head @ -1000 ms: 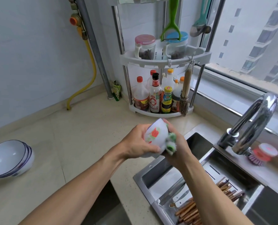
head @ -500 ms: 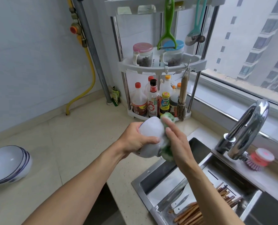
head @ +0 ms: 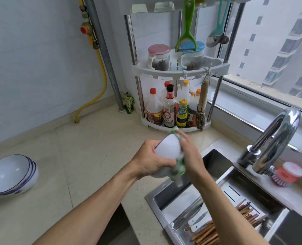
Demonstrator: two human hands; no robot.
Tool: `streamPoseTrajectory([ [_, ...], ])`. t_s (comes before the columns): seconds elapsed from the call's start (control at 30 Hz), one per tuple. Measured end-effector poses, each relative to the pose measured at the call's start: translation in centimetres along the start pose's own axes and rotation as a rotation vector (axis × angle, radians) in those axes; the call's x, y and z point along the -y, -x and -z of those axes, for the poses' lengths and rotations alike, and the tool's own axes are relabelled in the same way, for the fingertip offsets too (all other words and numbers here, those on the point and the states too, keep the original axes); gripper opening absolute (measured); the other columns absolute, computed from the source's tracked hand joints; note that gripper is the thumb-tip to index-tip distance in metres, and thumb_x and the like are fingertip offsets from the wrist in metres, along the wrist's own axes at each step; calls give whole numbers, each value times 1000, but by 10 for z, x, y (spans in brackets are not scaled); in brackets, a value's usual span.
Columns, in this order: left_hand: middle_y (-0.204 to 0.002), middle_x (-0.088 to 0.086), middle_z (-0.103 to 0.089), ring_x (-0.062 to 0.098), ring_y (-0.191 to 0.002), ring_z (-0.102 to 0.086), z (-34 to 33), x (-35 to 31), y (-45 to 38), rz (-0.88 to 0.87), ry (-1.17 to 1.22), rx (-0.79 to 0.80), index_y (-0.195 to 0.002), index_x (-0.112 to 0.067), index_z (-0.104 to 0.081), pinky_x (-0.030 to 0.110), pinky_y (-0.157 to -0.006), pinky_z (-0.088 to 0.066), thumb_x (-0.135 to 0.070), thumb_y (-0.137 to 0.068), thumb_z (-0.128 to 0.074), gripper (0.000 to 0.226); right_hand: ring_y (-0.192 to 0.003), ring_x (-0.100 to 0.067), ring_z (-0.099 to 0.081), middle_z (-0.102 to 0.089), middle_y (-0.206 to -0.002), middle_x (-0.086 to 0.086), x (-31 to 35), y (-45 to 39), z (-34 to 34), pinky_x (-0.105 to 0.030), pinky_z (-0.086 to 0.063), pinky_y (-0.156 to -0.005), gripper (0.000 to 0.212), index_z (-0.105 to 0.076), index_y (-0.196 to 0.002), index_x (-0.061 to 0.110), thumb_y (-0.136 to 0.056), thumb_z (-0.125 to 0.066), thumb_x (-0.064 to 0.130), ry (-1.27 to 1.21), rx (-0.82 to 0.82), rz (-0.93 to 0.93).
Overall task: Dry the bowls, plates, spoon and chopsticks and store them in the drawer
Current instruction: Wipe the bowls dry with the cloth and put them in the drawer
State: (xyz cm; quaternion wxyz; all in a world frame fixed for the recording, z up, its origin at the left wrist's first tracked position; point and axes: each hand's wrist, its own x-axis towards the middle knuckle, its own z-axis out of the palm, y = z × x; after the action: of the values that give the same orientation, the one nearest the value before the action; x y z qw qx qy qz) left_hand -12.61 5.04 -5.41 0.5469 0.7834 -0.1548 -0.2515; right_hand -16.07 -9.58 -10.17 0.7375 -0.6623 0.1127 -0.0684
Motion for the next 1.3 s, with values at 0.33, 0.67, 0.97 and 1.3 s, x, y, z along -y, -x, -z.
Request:
streamPoseTrajectory([
  [0.33,-90,7,-72,14,-72,-70,2,3,4,-2,83,-40,-94,-9,-72,24,-52,-53,1,-73,-84,26,-106,-32,-67,-61,-130,-15,-3,3,-7,-52,-57,-88,28,-61,-123,47,-102,-44,41,-236,-25,-140],
  [0.67,-111,4,-73,26,-104,-68,12,-20,-11,13,23,152,-115,-22,-70,42,-80,-61,-20,-57,-90,61,-99,-40,-68,-69,-117,-24,-1,13,7,-53,-57,-84,41,-62,-127,8,-98,-50,34,-716,-110,-437],
  [0.97,-92,8,-75,22,-85,-69,0,-9,-15,46,107,-47,-94,-7,-73,36,-77,-59,6,-67,-84,31,-132,-6,-43,-46,-145,9,14,21,8,-31,-37,-112,39,-57,-137,36,-101,-42,34,476,125,398],
  [1.3,-89,4,-74,17,-81,-68,8,-2,-9,42,53,-34,-92,-10,-72,25,-66,-55,3,-67,-86,32,-115,-6,-56,-53,-134,7,11,13,-3,-27,-47,-97,41,-59,-136,25,-101,-40,31,301,145,276],
])
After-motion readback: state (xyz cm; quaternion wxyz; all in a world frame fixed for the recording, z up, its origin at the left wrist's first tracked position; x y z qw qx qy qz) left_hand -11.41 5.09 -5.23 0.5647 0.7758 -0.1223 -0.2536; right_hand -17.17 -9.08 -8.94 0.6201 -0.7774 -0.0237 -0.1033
